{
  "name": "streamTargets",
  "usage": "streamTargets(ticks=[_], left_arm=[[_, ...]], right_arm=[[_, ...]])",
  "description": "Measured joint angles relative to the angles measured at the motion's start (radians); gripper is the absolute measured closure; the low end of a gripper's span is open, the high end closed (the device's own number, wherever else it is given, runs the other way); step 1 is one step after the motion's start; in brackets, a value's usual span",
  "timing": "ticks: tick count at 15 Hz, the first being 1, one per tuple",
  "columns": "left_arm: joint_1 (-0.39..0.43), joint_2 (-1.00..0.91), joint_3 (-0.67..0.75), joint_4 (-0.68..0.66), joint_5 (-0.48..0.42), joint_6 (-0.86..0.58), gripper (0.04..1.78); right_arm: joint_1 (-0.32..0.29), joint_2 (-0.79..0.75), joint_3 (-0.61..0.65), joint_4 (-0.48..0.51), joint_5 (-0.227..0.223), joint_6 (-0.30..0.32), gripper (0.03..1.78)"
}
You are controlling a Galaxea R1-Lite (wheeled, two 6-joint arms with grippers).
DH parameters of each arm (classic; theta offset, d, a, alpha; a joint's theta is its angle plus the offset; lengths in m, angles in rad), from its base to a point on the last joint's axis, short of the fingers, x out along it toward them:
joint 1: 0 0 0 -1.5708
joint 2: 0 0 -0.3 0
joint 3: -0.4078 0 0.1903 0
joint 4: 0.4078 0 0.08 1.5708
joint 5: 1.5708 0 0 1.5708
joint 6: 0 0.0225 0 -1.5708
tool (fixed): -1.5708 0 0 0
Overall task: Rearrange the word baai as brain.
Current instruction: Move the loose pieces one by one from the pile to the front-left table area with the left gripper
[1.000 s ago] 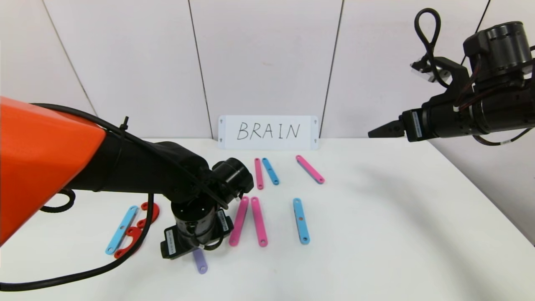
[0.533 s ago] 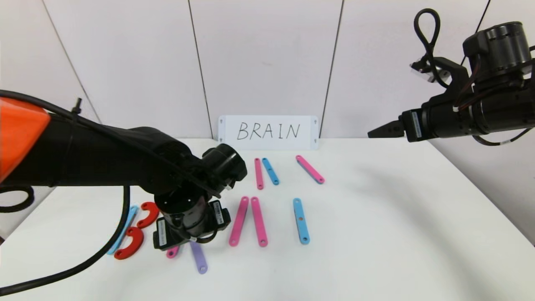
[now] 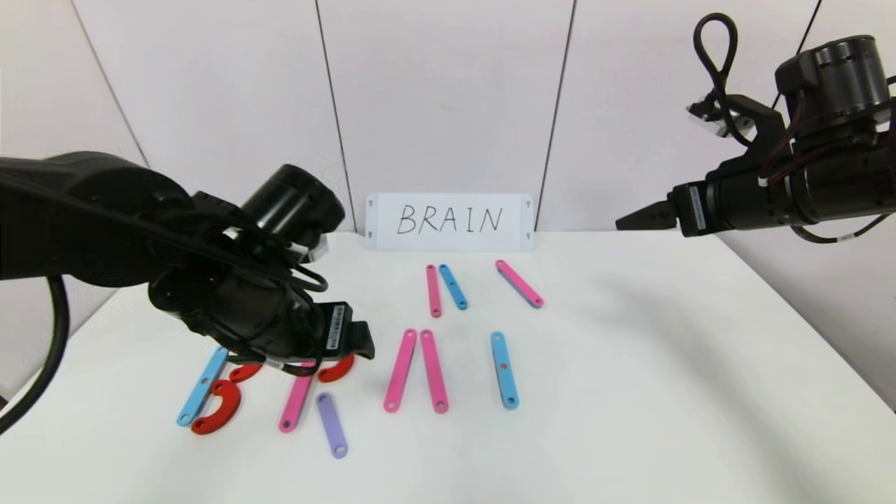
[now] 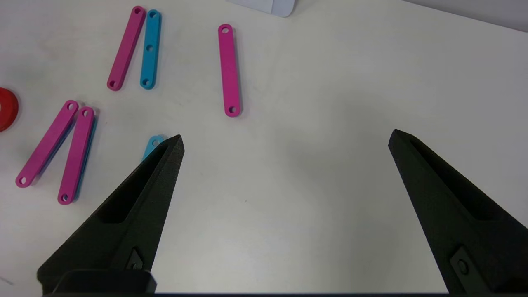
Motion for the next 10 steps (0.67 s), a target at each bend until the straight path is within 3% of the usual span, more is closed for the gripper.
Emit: streamTargets(ticks=[5, 10], left_arm=[[0.124, -0.049, -0.009, -0.166, -0.147, 0.213, 0.09], [0.193, -0.056, -0.02, -0.207, -0.167, 0.339, 0.09]], right_arm=[[0.007, 0.0, 0.0, 0.0, 0.0, 0.0, 0.07], [0.013, 0.0, 0.002, 0.001, -0.001, 0.0, 0.07]])
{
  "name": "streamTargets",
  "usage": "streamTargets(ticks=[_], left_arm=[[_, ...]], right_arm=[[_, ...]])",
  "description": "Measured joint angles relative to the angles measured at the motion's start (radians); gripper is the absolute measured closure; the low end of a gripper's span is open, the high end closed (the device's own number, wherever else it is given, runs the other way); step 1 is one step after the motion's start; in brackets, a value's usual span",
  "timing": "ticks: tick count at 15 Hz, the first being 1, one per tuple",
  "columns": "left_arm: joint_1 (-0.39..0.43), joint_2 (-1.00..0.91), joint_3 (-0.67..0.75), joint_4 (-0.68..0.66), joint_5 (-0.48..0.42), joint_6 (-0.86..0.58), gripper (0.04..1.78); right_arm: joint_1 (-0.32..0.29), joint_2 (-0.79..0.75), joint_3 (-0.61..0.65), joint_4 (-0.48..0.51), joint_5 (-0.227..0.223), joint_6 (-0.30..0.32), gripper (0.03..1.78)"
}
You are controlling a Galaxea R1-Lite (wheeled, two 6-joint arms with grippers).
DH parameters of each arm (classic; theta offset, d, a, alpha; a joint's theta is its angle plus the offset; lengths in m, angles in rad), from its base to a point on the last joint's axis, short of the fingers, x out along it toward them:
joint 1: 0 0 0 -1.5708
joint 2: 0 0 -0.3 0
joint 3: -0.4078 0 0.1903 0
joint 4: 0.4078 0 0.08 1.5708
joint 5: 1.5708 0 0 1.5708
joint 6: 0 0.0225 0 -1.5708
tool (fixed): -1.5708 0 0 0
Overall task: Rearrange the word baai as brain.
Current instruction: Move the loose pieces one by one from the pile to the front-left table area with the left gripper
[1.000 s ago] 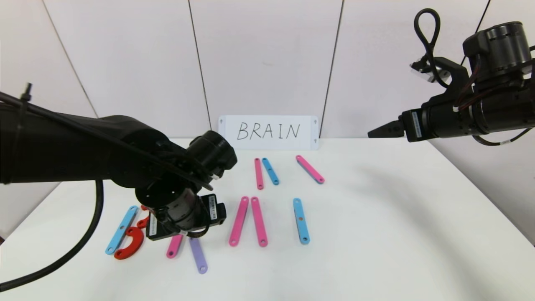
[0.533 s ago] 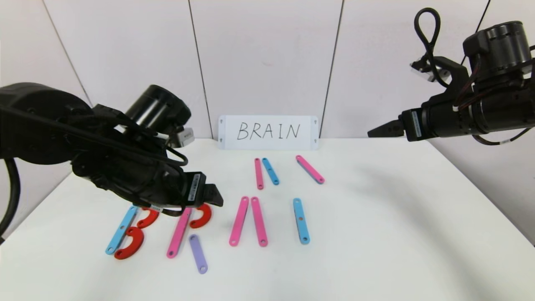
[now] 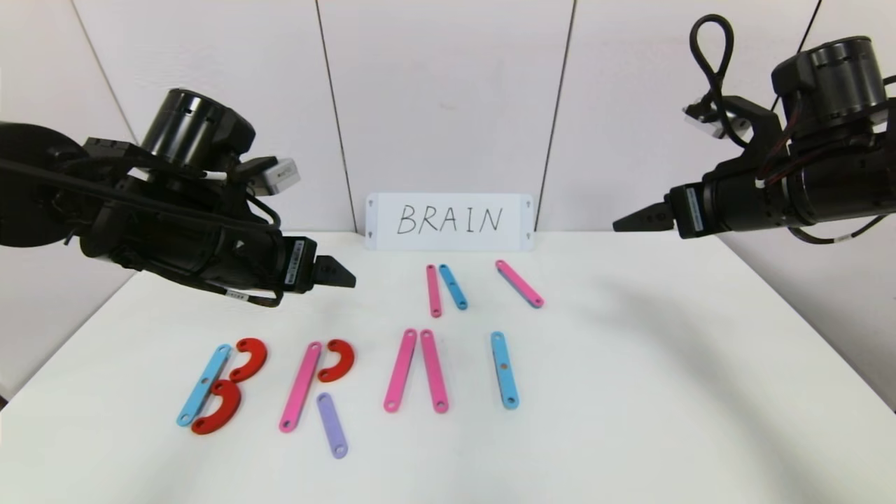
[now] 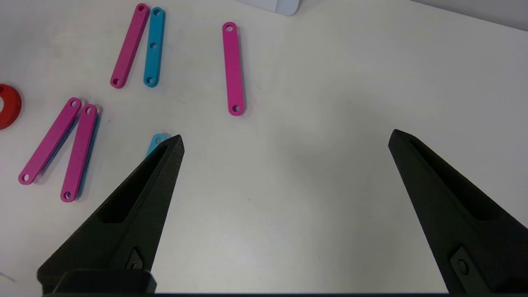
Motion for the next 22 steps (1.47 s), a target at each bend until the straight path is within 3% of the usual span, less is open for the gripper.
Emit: streamTargets(ticks=[6, 11, 16, 22], left_arm=[[0.028, -0.015, 0.065, 0.011, -0.002, 0.063, 0.09], [0.018, -0.035, 0.192, 0.15, 0.064, 0.081, 0.09], [-0.076, -0.06, 0.347, 0.142, 0.156, 0.136, 0.09], [-0.169, -0.009, 0.388, 0.035, 0.271, 0.078, 0.09]], right_arm=[[0.006, 0.004, 0.001, 0.001, 0.0, 0.0, 0.07], [0.011, 0.006, 0.002, 0.003, 0.0, 0.0, 0.07], [0.012, 0.005, 0.002, 0.003, -0.001, 0.001, 0.07], [0.011, 0.006, 0.001, 0.003, -0.001, 0.001, 0.07]])
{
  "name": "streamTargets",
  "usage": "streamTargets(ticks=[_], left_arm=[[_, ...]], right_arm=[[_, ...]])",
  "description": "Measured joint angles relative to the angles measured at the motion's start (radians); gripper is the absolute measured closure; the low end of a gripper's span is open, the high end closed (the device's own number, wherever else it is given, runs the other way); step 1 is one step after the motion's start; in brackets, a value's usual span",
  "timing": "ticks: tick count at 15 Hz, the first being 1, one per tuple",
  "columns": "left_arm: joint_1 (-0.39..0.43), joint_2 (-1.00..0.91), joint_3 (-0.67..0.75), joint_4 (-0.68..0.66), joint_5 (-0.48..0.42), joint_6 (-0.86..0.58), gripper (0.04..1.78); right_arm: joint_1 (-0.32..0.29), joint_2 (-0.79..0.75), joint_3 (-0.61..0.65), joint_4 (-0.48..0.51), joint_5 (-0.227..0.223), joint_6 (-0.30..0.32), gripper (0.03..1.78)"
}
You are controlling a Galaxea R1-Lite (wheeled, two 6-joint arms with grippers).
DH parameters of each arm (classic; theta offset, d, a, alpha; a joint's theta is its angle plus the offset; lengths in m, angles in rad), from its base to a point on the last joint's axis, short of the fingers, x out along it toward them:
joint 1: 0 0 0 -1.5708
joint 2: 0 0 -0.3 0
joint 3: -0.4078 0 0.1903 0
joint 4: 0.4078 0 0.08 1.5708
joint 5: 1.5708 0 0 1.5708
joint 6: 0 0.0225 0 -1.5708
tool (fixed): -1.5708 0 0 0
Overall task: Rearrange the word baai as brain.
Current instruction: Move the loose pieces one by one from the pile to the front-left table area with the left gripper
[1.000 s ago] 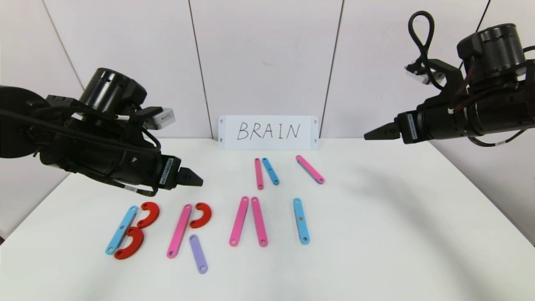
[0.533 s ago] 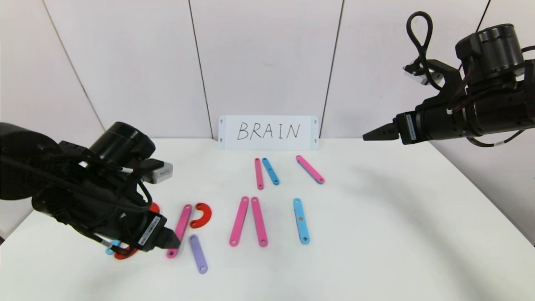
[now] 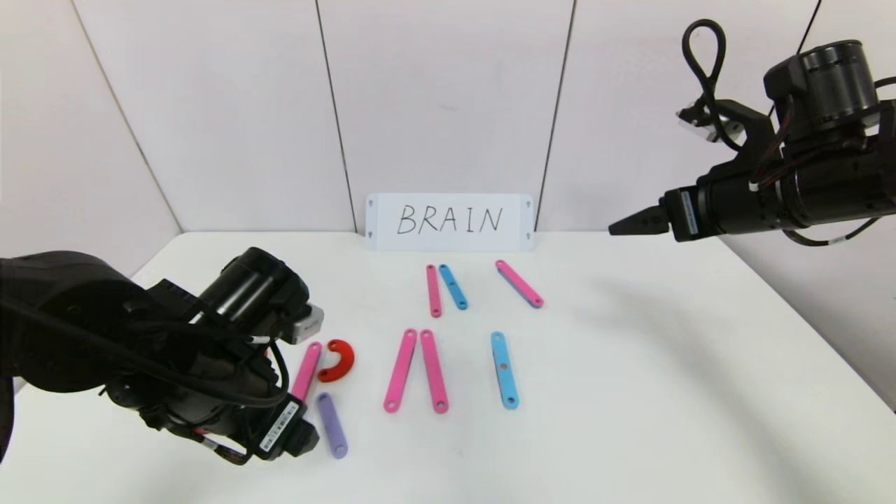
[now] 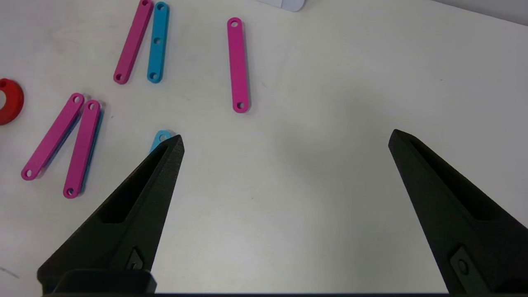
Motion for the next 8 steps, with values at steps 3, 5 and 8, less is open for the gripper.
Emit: streamTargets(ticks=[3, 5, 8], left_arm=[[-0.037, 0.034, 0.009, -0.012, 0.065, -0.034, 0.09], [-0.064, 0.052, 0.013, -0.02, 0.095, -0.065, 0.09], [-0.089, 0.072, 0.014, -0.028, 0.119, -0.089, 0.09]], right_arm=[[0.0, 0.0, 0.0, 0.0, 0.0, 0.0, 0.07], [0.0, 0.0, 0.0, 0.0, 0.0, 0.0, 0.07], [0.0, 0.0, 0.0, -0.001, 0.0, 0.0, 0.07]])
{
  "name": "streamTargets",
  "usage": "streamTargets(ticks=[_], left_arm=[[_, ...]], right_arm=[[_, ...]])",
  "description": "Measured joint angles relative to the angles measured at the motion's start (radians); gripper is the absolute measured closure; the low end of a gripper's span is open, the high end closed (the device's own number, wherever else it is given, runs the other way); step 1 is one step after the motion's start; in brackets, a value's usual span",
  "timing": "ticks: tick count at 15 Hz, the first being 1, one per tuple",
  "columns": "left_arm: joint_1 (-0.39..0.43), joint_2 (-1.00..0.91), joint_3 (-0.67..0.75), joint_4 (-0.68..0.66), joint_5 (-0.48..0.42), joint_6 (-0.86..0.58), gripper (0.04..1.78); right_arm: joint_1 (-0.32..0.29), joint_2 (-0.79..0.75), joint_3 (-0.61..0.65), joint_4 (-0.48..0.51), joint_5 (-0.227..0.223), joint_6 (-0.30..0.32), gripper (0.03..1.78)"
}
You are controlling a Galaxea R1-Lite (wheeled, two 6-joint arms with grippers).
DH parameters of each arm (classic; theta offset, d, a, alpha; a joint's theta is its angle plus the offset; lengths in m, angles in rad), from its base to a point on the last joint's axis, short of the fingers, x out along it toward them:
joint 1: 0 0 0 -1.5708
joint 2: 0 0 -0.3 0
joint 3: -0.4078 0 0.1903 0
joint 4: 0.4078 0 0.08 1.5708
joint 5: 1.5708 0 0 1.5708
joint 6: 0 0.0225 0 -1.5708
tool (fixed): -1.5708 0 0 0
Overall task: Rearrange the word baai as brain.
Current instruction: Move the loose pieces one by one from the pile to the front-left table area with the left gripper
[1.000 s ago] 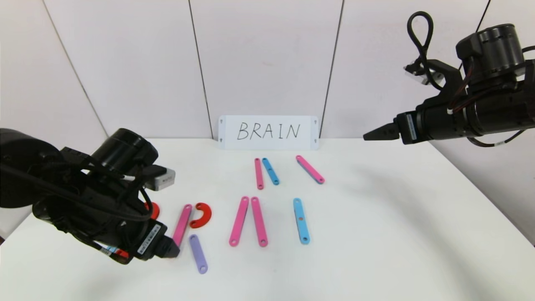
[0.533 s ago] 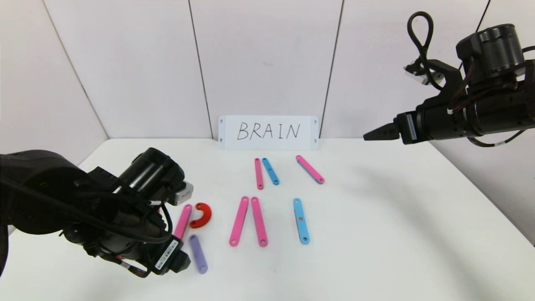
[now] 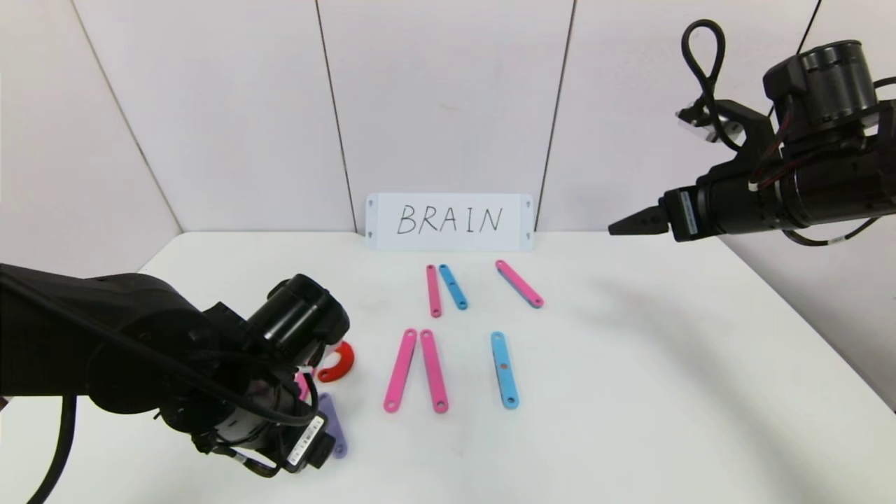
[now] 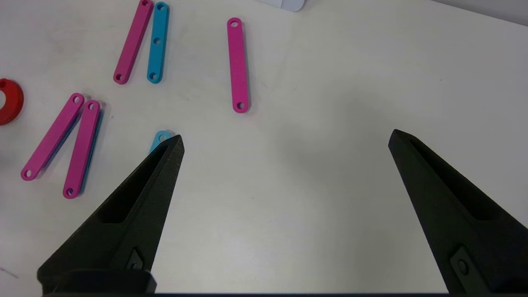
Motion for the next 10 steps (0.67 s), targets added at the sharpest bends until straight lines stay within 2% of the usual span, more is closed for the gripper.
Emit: streamTargets(ticks=[3, 10], left_arm=[[-0.027, 0.02, -0.001, -0.001, 0.049, -0.038, 0.09], [-0.069, 0.036, 0.004, -0.001, 0.053, -0.062, 0.09]], right_arm=[[0.0, 0.0, 0.0, 0.0, 0.0, -0.001, 0.07], [0.0, 0.0, 0.0, -0.001, 0.0, 0.0, 0.07]])
